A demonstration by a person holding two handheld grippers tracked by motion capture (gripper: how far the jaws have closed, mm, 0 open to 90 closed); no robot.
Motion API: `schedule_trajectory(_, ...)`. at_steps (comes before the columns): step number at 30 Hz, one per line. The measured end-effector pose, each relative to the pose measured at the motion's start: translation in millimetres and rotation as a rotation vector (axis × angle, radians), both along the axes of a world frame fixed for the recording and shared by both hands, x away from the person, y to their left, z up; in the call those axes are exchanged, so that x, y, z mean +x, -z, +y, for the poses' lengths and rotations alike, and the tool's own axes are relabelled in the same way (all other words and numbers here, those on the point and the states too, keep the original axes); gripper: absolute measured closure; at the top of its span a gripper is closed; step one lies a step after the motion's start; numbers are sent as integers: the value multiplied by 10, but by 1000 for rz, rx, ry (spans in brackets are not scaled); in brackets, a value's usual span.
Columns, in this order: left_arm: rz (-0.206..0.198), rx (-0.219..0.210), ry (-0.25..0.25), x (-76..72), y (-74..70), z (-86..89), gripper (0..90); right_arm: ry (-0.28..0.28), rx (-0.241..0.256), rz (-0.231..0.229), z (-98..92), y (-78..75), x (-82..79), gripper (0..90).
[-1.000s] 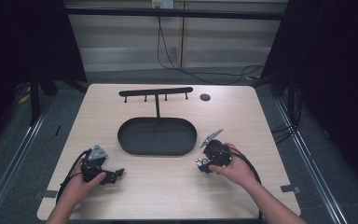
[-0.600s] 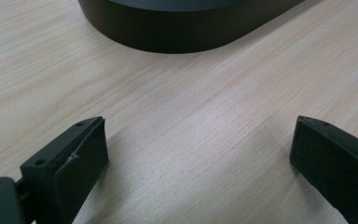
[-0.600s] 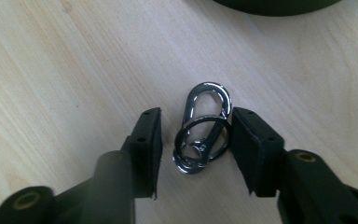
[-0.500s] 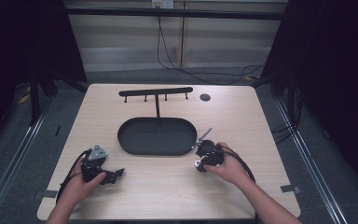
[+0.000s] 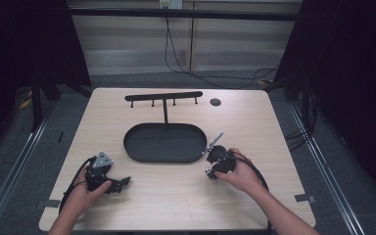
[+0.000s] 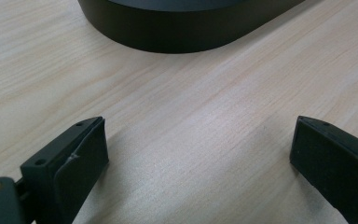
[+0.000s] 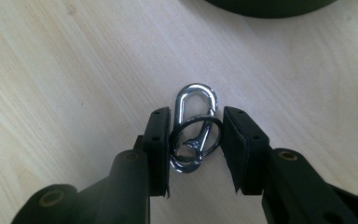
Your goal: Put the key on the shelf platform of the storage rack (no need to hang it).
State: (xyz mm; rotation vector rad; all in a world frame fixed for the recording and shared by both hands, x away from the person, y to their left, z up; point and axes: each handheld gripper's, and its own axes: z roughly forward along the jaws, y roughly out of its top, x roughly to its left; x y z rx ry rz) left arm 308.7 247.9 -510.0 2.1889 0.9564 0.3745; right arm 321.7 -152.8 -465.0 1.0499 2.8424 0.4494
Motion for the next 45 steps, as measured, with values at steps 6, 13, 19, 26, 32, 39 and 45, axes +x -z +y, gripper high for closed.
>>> schedule_trajectory(6,0,-2,-3,-1,1,-2,38,7,7,0,-18,-90,17,636)
schedule_trajectory(13,0,-3,-3,-1,1,-2,38,-6,-5,-11,-6,-276,46,637)
schedule_trajectory(19,1,0,-3,-1,-1,-2,38,-24,-22,-13,8,-428,86,637)
schedule_trajectory(26,-1,0,0,0,0,0,38,-24,-21,-18,39,-563,124,637)
schedule_trajectory(32,0,-4,-3,-1,2,-2,38,-38,-20,-17,91,-649,157,637)
schedule_trajectory(39,0,-3,-2,-1,1,-2,38,-30,4,-14,111,-727,207,637)
schedule_trajectory(45,-1,-2,-3,-1,1,-2,38,-24,16,-19,141,-743,243,637)
